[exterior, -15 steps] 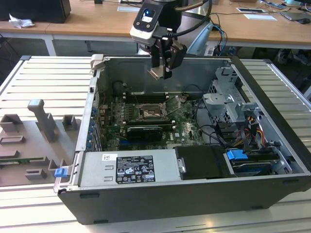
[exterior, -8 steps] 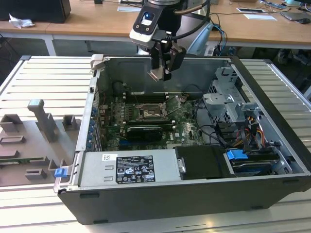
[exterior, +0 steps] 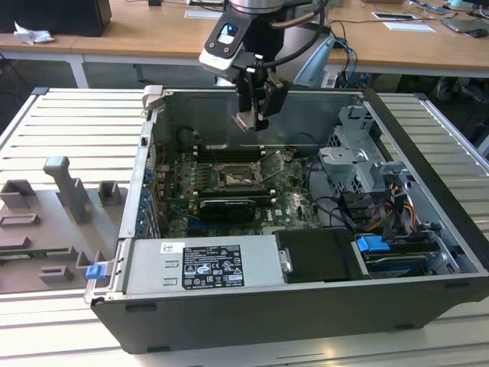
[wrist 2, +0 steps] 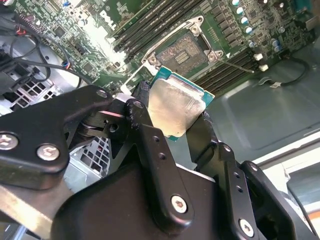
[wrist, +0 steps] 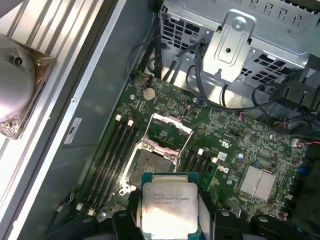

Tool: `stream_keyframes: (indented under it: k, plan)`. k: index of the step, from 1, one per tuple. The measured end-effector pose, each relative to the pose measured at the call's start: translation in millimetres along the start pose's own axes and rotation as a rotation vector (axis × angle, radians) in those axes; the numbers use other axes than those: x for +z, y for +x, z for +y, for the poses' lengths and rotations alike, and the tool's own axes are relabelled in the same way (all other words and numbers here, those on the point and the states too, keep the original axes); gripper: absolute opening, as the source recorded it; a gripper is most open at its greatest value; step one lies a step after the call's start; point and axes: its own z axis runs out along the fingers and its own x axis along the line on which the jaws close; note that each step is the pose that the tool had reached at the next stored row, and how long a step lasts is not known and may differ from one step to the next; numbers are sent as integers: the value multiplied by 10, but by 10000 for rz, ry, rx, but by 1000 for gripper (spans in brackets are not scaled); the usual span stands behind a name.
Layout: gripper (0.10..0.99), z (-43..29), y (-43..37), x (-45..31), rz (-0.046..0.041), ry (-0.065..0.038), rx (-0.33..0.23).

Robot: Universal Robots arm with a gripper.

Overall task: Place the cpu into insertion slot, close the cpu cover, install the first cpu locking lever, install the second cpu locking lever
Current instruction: 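Place the cpu into insertion slot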

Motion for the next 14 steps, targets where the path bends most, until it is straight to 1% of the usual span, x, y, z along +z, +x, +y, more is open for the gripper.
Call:
stream_keyframes:
  k: [5,8,13,14]
  plan:
    - [541,-3,-1,32,-5,5,70]
    - [541,-3,-1,37,-24,-3,334]
    - [541,-4,-1,48,-100,-20,1292]
    - [541,-4,-1,54,-125,-25,1601]
